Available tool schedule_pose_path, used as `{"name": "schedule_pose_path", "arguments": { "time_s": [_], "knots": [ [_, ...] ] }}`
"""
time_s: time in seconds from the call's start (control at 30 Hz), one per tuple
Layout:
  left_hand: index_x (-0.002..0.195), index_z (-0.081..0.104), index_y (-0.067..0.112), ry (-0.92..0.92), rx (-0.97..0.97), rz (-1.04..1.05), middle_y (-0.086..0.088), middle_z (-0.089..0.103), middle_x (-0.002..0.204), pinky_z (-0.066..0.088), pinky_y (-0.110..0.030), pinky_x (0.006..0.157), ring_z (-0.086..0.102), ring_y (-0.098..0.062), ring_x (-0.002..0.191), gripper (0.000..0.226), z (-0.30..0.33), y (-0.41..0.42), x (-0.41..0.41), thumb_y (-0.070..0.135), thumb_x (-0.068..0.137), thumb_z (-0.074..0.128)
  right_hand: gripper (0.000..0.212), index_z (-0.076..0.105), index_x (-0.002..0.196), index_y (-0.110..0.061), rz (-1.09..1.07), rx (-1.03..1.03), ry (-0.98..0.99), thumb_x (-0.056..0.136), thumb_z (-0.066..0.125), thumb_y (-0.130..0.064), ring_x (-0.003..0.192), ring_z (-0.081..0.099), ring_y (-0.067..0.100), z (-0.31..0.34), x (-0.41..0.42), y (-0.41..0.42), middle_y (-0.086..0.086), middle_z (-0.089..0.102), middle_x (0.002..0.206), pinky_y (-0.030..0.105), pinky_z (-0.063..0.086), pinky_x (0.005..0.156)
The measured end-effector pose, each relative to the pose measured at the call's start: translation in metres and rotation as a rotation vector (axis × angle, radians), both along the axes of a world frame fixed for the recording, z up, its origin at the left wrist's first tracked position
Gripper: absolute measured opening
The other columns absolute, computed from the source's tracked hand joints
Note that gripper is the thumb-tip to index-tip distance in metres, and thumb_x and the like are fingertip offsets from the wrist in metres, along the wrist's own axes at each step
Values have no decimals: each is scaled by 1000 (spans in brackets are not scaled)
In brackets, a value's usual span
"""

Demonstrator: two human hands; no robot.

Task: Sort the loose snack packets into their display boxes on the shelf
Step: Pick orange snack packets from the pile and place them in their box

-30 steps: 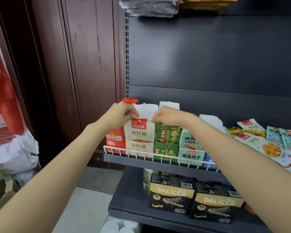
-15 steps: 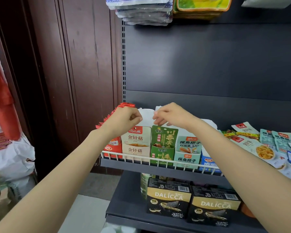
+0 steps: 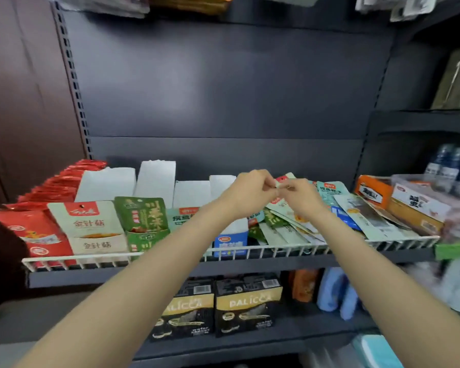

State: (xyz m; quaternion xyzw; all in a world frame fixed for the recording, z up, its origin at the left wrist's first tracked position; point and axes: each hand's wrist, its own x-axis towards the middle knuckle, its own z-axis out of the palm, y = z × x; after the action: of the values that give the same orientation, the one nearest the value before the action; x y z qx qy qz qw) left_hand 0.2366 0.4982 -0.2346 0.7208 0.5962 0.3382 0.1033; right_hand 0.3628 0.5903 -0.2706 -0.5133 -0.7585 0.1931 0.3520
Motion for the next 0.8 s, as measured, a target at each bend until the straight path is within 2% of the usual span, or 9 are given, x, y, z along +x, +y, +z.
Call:
{"name": "schedule_pose_path", "arguments": {
  "time_s": [0.07, 0.17, 0.3, 0.37, 0.43, 0.5, 0.67, 0.73, 0.8],
  "knots": [
    [109, 59, 8, -10, -88, 21, -7, 62, 105, 45, -29, 81, 56, -23, 99, 20, -17, 26, 25, 18, 93, 50, 26, 62, 115, -9, -76, -43, -81, 93, 50, -14, 105, 57, 29, -15, 25, 19, 11, 64, 114, 33, 42, 82],
    [78, 50, 8, 0, -213, 74, -4, 50, 77, 35, -26, 58, 49, -19, 71, 17, -43, 61, 50, 12, 94, 46, 44, 44, 137, -12, -85, -101, -195, 94, 50, -17, 119, 50, 31, -37, 50, 42, 15, 53, 133, 36, 41, 93],
    [112, 52, -2, -20, -357, 169, -9, 48, 96, 36, -28, 62, 47, -22, 87, 25, -61, 92, 63, 15, 97, 43, 55, 31, 145, -10, -27, -135, -430, 98, 41, -38, 139, 28, 29, -65, 64, 59, 14, 31, 151, 37, 26, 111],
    [107, 53, 1, -28, -382, 218, -14, 53, 101, 39, -31, 63, 49, -24, 88, 21, -68, 102, 63, 17, 96, 45, 58, 28, 147, -10, -42, -75, -469, 99, 37, -41, 142, 20, 28, -72, 63, 59, 14, 24, 154, 36, 20, 114],
    [102, 53, 4, 2, -390, 258, -19, 56, 118, 46, -36, 79, 54, -31, 103, 21, -75, 111, 63, 23, 95, 47, 59, 30, 146, -10, -57, -20, -440, 97, 41, -42, 141, 20, 29, -74, 61, 57, 16, 27, 151, 36, 19, 113],
    [111, 56, 1, 0, -408, 273, -23, 53, 127, 44, -40, 92, 50, -36, 117, 33, -82, 114, 61, 28, 95, 49, 60, 35, 143, -13, -65, -5, -342, 93, 52, -42, 137, 22, 31, -73, 58, 53, 16, 32, 145, 39, 23, 110],
    [115, 54, -1, -177, -388, 285, -25, 52, 124, 49, -42, 86, 55, -38, 109, 37, -85, 113, 58, 25, 89, 58, 76, 39, 138, -17, -158, 55, -155, 75, 77, -33, 124, 29, 28, -54, 52, 43, 12, 36, 126, 31, 33, 98],
    [112, 55, 2, -232, -347, 264, -20, 55, 120, 48, -38, 81, 56, -33, 105, 28, -81, 109, 58, 21, 91, 54, 67, 44, 134, -13, -176, 35, -32, 77, 77, -22, 119, 39, 26, -42, 52, 41, 11, 42, 125, 26, 35, 88],
    [117, 55, 4, -316, -293, 216, -13, 58, 120, 48, -37, 83, 57, -27, 105, 27, -74, 103, 57, 18, 94, 51, 35, 59, 116, -8, -125, -24, 130, 83, 71, -15, 100, 53, 21, -32, 53, 39, 6, 57, 110, 20, 38, 71]
  ]
}}
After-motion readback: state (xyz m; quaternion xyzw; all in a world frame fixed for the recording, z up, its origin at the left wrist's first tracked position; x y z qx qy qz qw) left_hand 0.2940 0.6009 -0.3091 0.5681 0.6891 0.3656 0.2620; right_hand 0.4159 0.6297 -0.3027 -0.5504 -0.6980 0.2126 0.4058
